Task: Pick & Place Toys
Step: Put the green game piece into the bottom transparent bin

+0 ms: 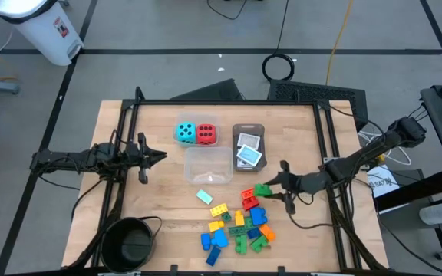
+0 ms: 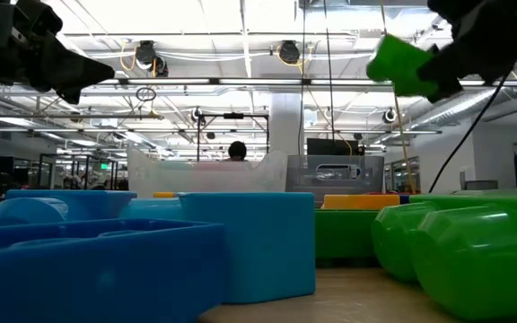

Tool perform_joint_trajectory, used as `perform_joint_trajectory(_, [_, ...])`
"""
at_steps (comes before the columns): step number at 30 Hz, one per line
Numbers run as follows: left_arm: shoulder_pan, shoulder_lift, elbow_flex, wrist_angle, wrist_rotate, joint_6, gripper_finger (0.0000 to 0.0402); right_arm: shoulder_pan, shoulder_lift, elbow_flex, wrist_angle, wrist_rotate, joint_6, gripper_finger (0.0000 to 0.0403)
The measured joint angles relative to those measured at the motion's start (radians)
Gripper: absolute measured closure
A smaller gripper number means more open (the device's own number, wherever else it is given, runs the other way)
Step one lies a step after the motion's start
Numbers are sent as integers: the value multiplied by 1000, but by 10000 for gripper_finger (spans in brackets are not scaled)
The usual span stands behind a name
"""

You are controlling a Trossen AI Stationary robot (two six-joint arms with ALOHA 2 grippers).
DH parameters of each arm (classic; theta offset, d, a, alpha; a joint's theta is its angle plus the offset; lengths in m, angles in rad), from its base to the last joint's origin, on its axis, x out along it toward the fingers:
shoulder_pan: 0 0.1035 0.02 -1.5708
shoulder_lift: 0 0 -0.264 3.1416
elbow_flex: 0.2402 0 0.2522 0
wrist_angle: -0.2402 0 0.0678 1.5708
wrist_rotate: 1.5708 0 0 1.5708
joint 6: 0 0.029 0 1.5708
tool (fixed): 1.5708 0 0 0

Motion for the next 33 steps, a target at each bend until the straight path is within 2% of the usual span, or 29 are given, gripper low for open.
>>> perform_joint_trajectory(3, [0,3,-3,74,4,78,360,-32,-1,0,67,-2,-71,251])
perform_joint_trajectory(5, [0,28,-37,245,54,134,360,-68,-4,0,110,-22,-110,255])
perform_joint_trajectory(7, [0,65,-90,455,162,177,360,-118,-4,0,152,-102,-147,255])
perform_joint_trajectory(9, [0,116,-82,523,303,213,360,-165,-4,0,169,-180,-158,255])
perform_joint_trajectory(12, [0,210,-85,604,503,296,360,-213,-3,0,175,-238,-161,250])
perform_joint_trajectory(14, [-1,288,-86,680,549,333,360,-231,-3,0,194,-239,-188,248])
perform_joint_trajectory(20, [3,539,-48,867,516,342,360,-255,2,0,284,-241,-214,256])
perform_joint_trajectory(27, [3,836,123,840,293,201,360,-255,2,0,288,-239,-224,251])
perform_joint_trajectory(33, [2,1078,273,839,272,179,360,-255,2,0,287,-236,-254,255])
